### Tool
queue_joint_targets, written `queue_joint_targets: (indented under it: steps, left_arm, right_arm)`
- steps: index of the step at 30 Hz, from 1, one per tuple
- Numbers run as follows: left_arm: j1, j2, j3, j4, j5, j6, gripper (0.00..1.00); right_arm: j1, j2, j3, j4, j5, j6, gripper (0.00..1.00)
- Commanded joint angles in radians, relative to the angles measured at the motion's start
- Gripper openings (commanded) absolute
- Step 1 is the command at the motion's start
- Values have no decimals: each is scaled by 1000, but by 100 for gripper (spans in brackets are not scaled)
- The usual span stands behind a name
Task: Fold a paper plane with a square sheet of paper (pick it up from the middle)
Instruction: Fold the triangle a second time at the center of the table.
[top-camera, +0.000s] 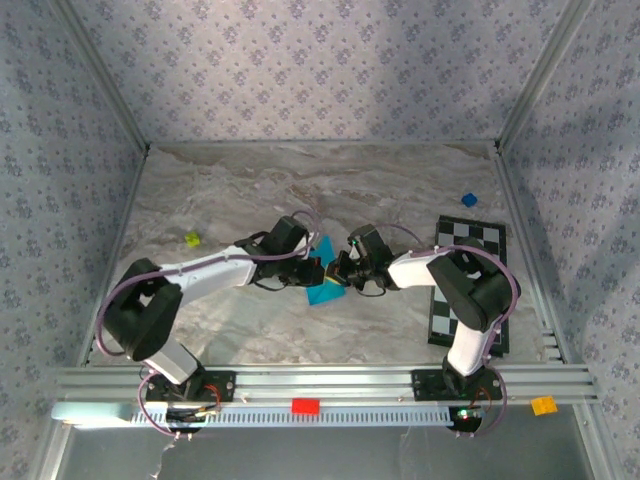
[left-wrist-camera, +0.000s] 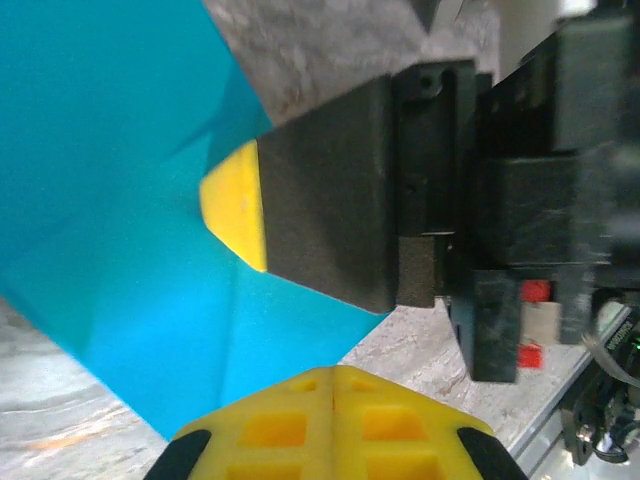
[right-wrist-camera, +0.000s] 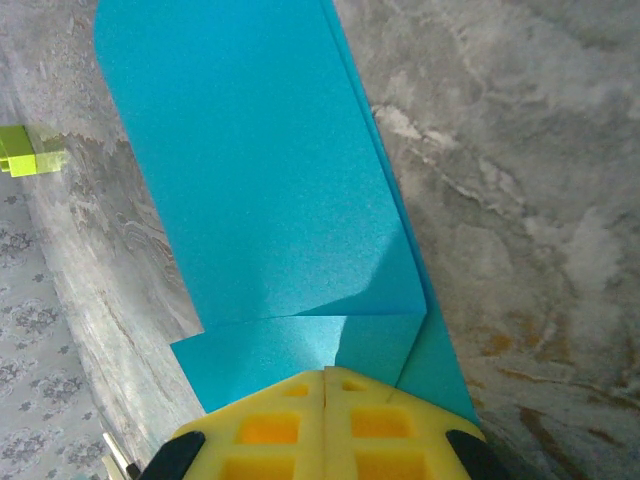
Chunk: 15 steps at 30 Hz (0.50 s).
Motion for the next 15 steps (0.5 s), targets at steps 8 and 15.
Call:
queue_joint_targets:
  steps: [8,15]
  left_arm:
    - [-8,104,26,37,91,-21,4]
    - [-9,149,21,46,66,-13,4]
  right_arm:
    - [5,43,-19,-127,66,-5,0]
    - [5,43,-24,-127,67,-5,0]
